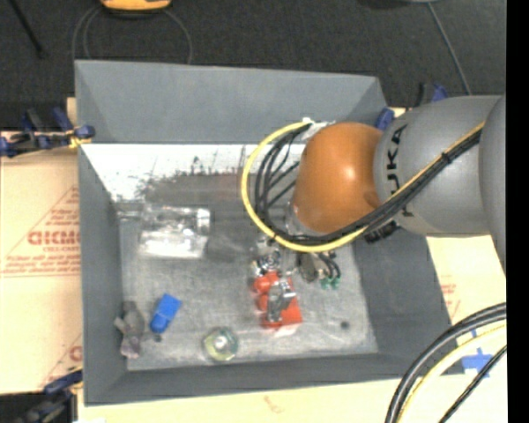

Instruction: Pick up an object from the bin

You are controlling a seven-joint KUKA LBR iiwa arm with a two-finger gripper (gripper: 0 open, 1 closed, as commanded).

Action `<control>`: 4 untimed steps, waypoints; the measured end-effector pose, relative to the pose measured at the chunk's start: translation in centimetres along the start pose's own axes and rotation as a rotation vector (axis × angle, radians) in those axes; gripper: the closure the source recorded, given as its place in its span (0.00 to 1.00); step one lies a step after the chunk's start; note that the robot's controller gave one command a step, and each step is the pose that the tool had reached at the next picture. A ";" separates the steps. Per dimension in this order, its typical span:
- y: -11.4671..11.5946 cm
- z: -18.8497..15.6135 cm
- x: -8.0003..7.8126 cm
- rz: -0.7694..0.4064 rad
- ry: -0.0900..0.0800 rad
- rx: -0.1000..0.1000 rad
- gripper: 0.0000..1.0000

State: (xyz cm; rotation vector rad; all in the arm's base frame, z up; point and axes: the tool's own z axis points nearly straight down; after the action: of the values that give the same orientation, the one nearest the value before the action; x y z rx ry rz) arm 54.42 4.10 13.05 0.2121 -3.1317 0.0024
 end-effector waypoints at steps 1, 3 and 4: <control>-4.6 2.3 -2.1 -0.171 -0.008 0.002 0.00; -3.3 3.4 -2.2 -0.327 -0.034 0.003 1.00; -3.3 3.7 -1.8 -0.325 -0.023 0.001 0.00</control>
Offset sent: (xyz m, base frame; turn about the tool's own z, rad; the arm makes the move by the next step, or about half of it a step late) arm 0.0260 -0.0394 -0.0229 -0.1753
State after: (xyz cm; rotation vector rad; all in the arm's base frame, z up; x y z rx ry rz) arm 56.68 1.11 9.33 0.7220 -3.0785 0.0005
